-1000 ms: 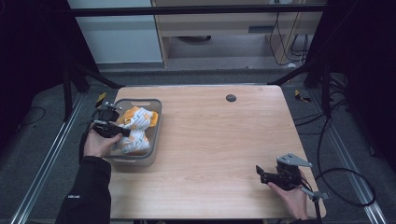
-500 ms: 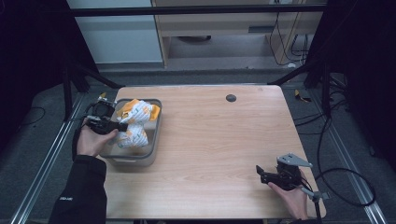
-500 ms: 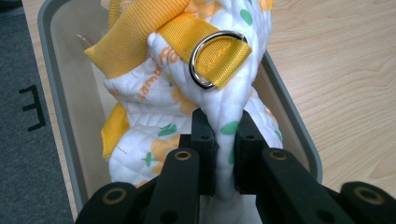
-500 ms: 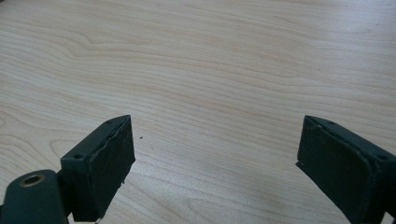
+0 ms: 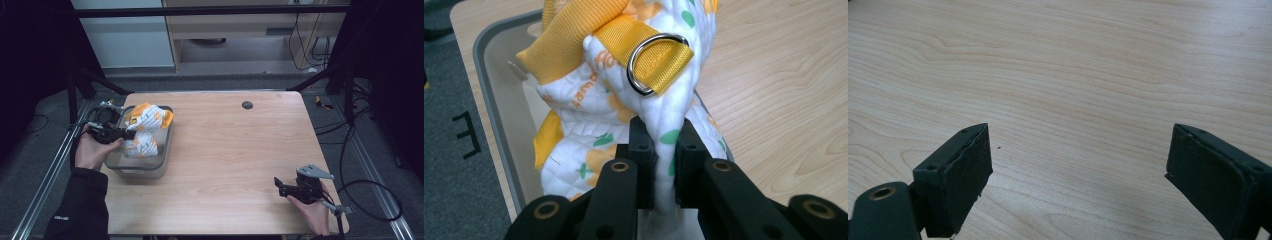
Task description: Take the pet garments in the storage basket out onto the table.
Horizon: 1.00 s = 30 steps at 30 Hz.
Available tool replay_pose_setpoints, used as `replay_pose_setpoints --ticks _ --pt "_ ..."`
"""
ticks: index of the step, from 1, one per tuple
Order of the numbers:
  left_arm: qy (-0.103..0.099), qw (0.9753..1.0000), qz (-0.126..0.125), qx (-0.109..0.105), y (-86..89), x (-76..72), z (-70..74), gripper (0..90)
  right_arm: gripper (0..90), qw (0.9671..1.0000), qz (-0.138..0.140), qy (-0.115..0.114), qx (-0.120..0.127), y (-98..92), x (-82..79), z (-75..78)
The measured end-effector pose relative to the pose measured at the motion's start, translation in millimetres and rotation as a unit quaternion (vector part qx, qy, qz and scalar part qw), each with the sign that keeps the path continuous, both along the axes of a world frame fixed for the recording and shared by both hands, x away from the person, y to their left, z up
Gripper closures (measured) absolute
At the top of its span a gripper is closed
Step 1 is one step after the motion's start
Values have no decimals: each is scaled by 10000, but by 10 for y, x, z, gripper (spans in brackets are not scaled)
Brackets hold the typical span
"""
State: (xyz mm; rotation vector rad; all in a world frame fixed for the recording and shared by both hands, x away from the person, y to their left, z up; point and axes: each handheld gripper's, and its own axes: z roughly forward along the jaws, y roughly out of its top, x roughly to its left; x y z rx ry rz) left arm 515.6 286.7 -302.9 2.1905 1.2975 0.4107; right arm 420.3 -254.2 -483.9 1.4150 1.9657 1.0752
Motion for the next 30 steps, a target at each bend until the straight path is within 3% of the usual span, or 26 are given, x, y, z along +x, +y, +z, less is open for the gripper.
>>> replay_pose_setpoints --ticks 13,30 --pt "-245 9991 -332 50 -158 -171 235 816 110 10000 0 -9 11 -3 -4 6" --pt "-383 9950 -924 64 -432 -352 433 816 109 10000 -21 -10 13 -10 -8 12"
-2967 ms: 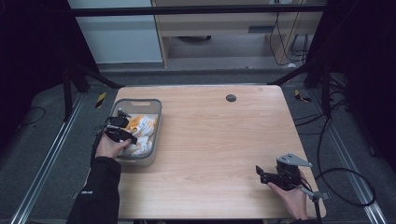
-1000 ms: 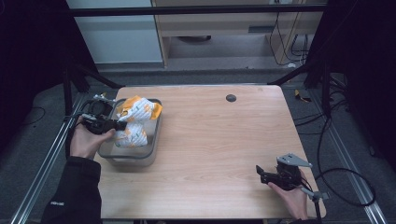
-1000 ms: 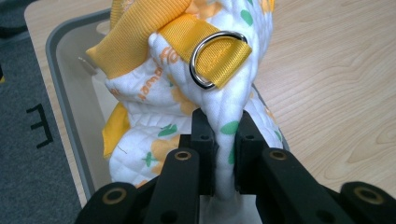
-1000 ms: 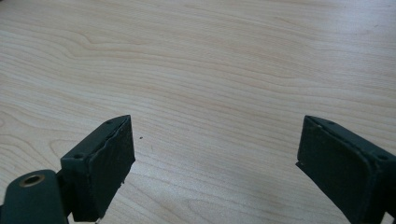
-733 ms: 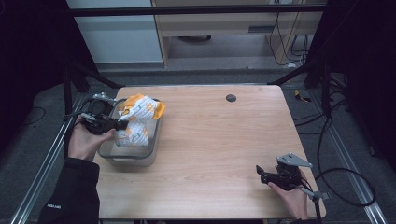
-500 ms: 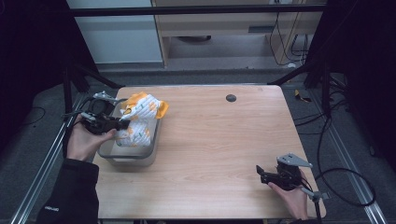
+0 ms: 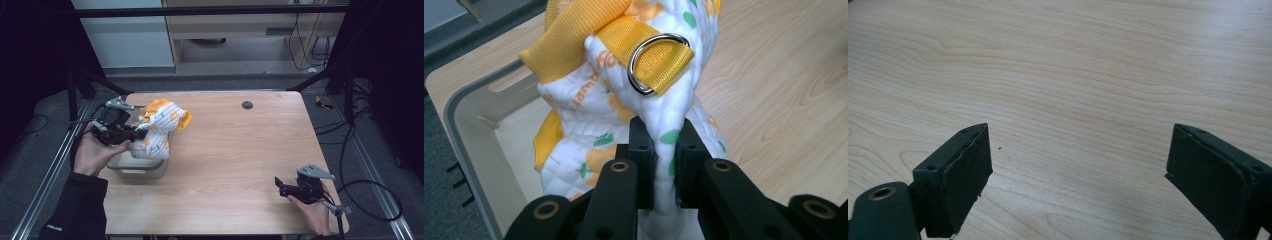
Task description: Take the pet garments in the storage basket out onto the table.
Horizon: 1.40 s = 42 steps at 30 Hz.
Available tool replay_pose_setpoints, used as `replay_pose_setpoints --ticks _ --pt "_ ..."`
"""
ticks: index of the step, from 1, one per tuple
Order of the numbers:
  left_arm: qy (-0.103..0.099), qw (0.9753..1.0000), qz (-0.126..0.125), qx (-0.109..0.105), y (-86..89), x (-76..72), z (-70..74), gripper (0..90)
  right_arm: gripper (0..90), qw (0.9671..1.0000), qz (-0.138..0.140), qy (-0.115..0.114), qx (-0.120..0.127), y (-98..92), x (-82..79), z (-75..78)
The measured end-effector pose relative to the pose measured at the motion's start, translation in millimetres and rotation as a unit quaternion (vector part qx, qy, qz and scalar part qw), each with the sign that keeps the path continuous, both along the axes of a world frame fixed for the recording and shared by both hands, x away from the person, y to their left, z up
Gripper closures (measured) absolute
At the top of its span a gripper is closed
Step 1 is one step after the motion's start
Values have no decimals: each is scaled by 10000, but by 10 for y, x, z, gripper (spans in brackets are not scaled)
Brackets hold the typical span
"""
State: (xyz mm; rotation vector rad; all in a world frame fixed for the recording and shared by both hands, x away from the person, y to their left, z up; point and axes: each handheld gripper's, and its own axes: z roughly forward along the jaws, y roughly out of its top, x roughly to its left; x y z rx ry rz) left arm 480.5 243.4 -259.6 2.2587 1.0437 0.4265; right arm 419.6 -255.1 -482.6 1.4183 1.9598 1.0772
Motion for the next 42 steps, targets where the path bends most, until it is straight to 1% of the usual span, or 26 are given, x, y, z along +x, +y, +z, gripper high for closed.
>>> replay_pose_setpoints --ticks 4,6,9,11,16,18,20,24,25,26,29,31,35,38,42 --pt "-16 9999 -113 -13 -68 -25 5 816 109 10000 1 -40 -26 -13 2 1" --pt "-9 9998 -214 48 -111 -41 13 816 109 10000 -12 -37 -5 -17 1 3" --pt "-40 9996 -276 38 -173 -64 24 816 109 10000 -35 -30 -3 -24 0 3" --pt "-55 9994 -328 66 -204 -74 39 816 109 10000 -29 -65 -45 -33 4 -1" --pt "-78 9989 -439 108 -292 -87 65 816 109 10000 -49 -78 -38 -44 3 0" --pt "-56 9988 -484 80 -330 -93 61 816 109 10000 -60 -52 -5 -46 -1 4" --pt "-41 9984 -547 104 -365 -99 57 816 109 10000 -62 -63 -11 -51 0 4" --pt "-18 9977 -668 116 -457 -107 28 816 109 9999 -74 -123 -72 -60 5 -1" --pt "-18 9977 -668 116 -457 -107 28 816 109 9999 -74 -123 -72 -60 5 -1" --pt "16 9970 -757 158 -502 -108 6 816 109 9999 -86 -127 -65 -60 3 0" --pt "32 9961 -857 211 -571 -120 -31 816 109 9998 -97 -133 -63 -65 3 -1" --pt "46 9958 -886 221 -592 -124 -42 816 109 9998 -103 -141 -76 -72 5 -2" --pt "78 9943 -1024 276 -691 -134 -102 816 109 9998 -115 -162 -96 -82 6 -4" --pt "82 9939 -1065 277 -726 -132 -122 816 109 9997 -121 -166 -103 -85 8 -5" --pt "133 9919 -1221 324 -831 -126 -195 815 109 9997 -144 -178 -129 -98 11 -8"
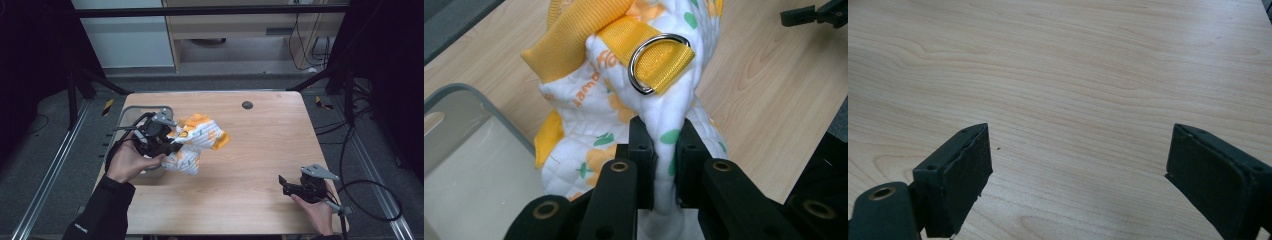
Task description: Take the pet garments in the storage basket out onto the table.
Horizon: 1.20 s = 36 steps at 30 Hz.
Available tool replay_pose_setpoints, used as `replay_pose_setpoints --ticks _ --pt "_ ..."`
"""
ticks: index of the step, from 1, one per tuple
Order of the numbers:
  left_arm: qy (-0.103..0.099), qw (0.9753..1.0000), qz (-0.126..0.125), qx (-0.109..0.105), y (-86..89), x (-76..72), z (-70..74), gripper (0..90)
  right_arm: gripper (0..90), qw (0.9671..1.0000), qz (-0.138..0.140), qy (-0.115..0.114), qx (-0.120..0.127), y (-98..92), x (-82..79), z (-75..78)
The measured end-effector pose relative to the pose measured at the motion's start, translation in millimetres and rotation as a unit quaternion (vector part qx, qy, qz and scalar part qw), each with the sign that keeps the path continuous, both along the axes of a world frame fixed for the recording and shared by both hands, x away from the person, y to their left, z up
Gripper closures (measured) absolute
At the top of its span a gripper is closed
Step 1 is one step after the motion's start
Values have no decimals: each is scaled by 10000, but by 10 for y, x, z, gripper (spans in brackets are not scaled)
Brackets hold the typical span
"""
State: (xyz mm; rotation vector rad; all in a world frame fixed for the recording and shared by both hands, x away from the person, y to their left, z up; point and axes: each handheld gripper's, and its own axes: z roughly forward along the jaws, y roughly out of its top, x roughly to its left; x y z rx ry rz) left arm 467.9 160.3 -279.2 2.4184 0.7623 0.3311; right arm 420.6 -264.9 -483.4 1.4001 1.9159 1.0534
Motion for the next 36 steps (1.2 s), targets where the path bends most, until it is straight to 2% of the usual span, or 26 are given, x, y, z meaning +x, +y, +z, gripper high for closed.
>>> replay_pose_setpoints --ticks 7,17,22,27,36 --pt "106 9997 -212 85 -178 8 -156 815 111 10000 -51 -5 -19 -9 9 -5" --pt "286 9979 -504 277 -373 10 -368 814 113 9999 -84 -41 -69 -27 16 -10" --pt "346 9972 -600 278 -443 5 -449 813 114 9999 -98 -48 -87 -33 20 -12" --pt "439 9958 -722 354 -552 17 -601 813 115 9999 -104 -36 -111 -31 21 -16" --pt "547 9930 -934 464 -729 8 -791 811 115 9998 -121 -40 -122 -36 21 -14"
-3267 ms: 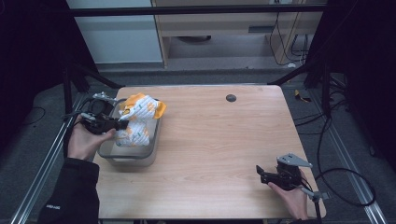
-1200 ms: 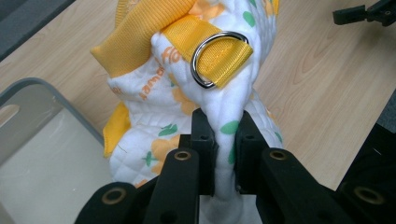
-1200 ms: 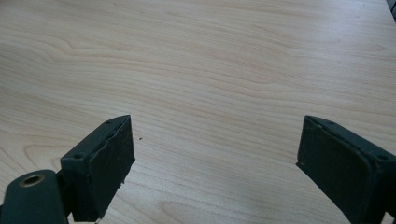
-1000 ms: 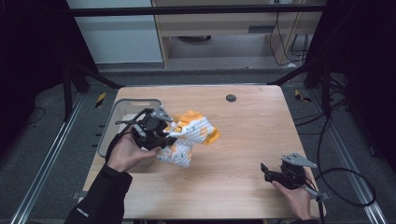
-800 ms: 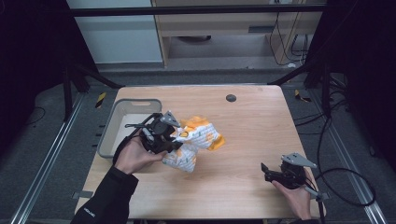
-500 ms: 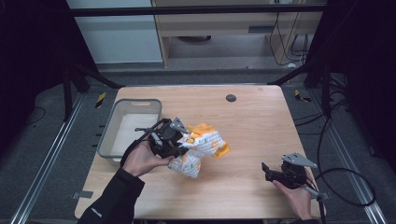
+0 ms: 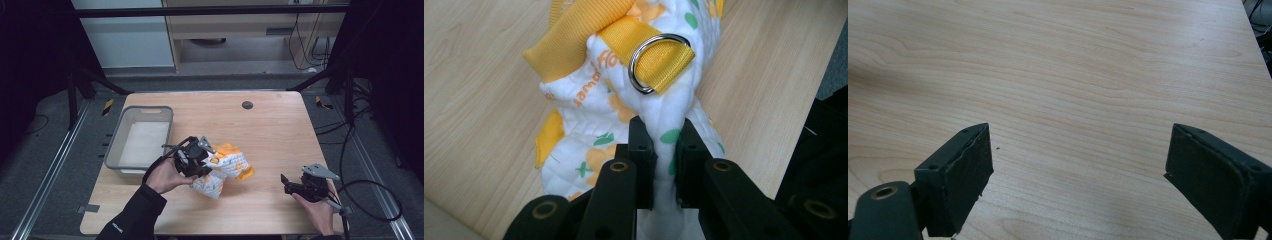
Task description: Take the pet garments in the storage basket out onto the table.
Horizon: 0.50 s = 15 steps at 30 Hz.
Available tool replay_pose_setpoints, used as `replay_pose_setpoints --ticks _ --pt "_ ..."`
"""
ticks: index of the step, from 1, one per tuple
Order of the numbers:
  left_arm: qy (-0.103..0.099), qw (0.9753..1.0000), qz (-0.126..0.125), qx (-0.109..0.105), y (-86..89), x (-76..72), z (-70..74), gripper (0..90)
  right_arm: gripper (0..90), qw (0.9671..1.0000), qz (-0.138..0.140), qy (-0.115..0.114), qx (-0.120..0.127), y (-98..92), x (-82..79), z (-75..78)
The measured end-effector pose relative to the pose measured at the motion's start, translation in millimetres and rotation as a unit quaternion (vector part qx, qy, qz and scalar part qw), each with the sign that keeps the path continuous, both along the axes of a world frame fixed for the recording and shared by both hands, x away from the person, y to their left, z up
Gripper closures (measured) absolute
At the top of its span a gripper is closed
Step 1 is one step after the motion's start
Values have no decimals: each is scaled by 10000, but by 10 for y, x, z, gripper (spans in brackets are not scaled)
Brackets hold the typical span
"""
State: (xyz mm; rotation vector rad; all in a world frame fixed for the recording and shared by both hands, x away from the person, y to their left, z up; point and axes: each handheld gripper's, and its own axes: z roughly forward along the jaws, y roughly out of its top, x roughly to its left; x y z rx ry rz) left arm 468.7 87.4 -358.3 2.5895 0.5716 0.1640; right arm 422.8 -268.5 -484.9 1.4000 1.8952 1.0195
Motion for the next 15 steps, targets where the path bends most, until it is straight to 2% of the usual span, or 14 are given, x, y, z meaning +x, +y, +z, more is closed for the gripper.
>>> replay_pose_setpoints --ticks 7,15 --pt "77 9998 -176 91 -141 -13 -166 803 115 10000 11 -22 -34 -12 2 -1" --pt "172 9994 -257 173 -231 -5 -392 784 115 10000 7 5 -10 -6 -1 -1"
